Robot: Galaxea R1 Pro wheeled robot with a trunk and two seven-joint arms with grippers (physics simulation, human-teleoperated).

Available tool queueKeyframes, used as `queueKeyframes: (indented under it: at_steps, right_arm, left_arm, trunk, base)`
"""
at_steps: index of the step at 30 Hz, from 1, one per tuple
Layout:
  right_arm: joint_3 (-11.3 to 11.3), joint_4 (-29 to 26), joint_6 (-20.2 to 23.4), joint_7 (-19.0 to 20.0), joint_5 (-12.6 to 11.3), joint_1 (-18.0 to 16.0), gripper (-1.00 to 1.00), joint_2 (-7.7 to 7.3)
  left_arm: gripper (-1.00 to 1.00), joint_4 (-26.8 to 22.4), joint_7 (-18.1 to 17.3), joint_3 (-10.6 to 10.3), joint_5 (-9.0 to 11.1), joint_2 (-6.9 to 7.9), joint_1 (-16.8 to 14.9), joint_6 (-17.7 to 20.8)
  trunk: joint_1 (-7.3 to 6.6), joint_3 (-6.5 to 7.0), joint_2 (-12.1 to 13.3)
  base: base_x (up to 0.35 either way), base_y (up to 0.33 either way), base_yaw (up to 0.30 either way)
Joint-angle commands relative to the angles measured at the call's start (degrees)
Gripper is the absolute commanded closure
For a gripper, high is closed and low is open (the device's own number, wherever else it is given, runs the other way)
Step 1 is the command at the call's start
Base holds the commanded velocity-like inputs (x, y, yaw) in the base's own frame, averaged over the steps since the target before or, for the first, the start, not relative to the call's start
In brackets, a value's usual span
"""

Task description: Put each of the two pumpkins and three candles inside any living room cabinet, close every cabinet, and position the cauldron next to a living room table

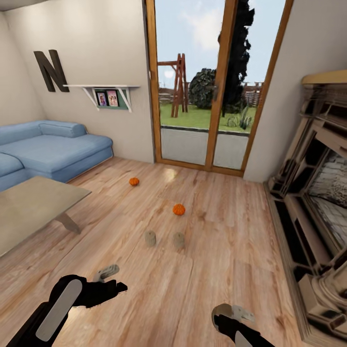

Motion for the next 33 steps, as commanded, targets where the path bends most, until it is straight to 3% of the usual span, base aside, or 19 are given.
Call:
queueKeyframes:
  at_steps: [1,18,33]
  right_arm:
    - [0.5,-0.1,0.0,-0.4,-0.4,0.0,1.0,-0.04]
    - [0.5,-0.2,-0.8,-0.4,-0.5,0.0,1.0,0.01]
    - [0.5,-0.2,-0.7,-0.3,-0.5,0.0,1.0,0.03]
  left_arm:
    - [-1.0,-0.1,0.6,-0.1,0.6,0.05,0.0,0.0]
    - [-1.0,-0.1,0.7,0.0,0.6,0.13,0.0,0.0]
    - [-1.0,-0.1,0.7,0.0,0.6,0.11,0.0,0.0]
  trunk:
    - [0.03,-0.05,0.0]
    - [0.03,-0.05,0.0]
    - [0.03,-0.05,0.0]
  base:
    - [0.31,0.0,0.012]
    - [0.301,0.0,0.001]
    - [0.203,0.0,0.0]
